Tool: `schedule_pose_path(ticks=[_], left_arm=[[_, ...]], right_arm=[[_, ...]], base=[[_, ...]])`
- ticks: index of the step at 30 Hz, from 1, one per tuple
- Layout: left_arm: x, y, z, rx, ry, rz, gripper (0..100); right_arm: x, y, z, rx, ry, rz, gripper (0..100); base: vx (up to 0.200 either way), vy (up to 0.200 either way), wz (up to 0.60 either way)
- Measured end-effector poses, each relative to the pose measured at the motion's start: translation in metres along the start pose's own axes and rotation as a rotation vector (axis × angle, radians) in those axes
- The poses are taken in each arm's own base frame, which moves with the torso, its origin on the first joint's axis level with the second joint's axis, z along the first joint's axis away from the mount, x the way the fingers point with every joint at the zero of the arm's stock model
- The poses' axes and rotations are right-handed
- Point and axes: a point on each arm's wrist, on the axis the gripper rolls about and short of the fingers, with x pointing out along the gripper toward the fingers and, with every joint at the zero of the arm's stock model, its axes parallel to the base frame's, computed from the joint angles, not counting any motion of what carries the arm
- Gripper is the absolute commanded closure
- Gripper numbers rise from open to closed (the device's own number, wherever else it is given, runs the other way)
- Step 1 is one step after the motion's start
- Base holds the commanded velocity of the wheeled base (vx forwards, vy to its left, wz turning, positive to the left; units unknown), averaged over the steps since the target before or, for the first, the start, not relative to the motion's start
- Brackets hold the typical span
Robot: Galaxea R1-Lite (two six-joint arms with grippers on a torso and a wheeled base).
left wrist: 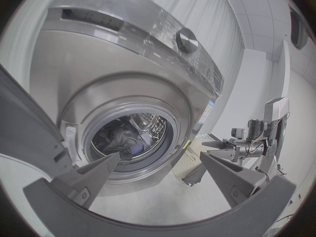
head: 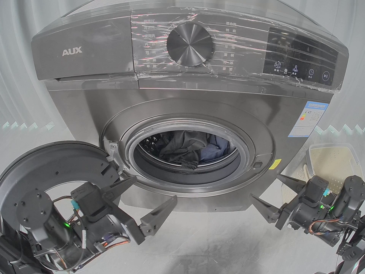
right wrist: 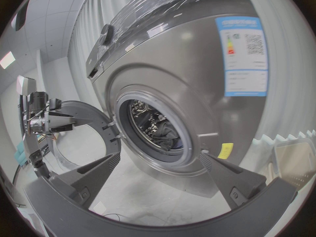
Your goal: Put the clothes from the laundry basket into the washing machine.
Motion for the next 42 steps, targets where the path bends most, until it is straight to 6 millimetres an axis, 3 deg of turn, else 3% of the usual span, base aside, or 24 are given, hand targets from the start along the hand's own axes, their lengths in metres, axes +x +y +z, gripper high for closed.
schedule_pose_path(ticks=[7,19,31,42], left_arm=[[-0.023,0.007,0.004,0.004,-0.043,0.17,0],[-0.05,0.016,0.008,0.057,-0.029,0.158,0],[-0.081,0.026,0.008,0.1,0.063,0.217,0],[-0.128,0.039,0.008,0.098,0.08,0.336,0]], right_arm=[[-0.021,-0.015,0.009,0.011,-0.049,-0.099,0],[-0.057,-0.033,0.006,0.006,0.086,-0.225,0],[-0.113,-0.043,0.001,0.016,0.128,-0.36,0],[-0.162,-0.041,-0.013,0.025,0.066,-0.501,0]], base=[[-0.057,0.0,0.0],[-0.2,0.0,0.0],[-0.2,0.0,0.0],[-0.182,0.0,0.0]])
